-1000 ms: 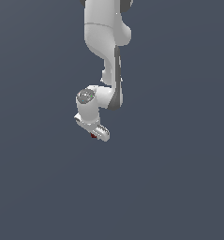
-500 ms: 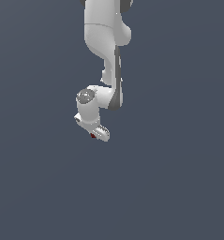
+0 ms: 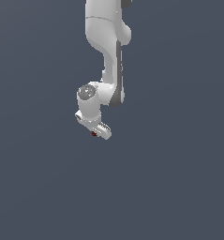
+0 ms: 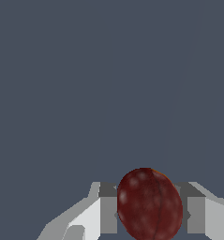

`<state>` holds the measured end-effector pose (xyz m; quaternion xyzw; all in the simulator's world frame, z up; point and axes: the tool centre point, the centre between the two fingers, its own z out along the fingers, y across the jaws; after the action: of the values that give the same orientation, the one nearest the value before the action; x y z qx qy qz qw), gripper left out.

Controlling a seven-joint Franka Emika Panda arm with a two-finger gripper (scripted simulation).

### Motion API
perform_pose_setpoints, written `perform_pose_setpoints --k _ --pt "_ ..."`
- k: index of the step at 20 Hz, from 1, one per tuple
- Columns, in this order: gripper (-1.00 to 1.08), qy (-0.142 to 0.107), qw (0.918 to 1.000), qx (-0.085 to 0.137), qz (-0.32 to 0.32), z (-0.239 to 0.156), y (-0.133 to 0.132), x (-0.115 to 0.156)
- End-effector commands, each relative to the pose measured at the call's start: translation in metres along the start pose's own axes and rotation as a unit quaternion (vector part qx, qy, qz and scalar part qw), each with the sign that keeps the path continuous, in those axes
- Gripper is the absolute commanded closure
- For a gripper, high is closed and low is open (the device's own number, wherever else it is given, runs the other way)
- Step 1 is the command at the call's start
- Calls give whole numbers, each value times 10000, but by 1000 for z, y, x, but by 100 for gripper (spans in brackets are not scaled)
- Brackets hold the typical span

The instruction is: Pick up the object and move it to a goal position.

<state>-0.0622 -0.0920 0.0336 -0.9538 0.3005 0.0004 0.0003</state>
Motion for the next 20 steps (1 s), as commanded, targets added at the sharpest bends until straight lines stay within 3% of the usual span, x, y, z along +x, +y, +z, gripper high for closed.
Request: perform_pose_setpoints --k 1,20 --pt "108 4 10000 3 -2 -11 -2 -4" --pt "108 7 10000 -5 4 -146 -30 -52"
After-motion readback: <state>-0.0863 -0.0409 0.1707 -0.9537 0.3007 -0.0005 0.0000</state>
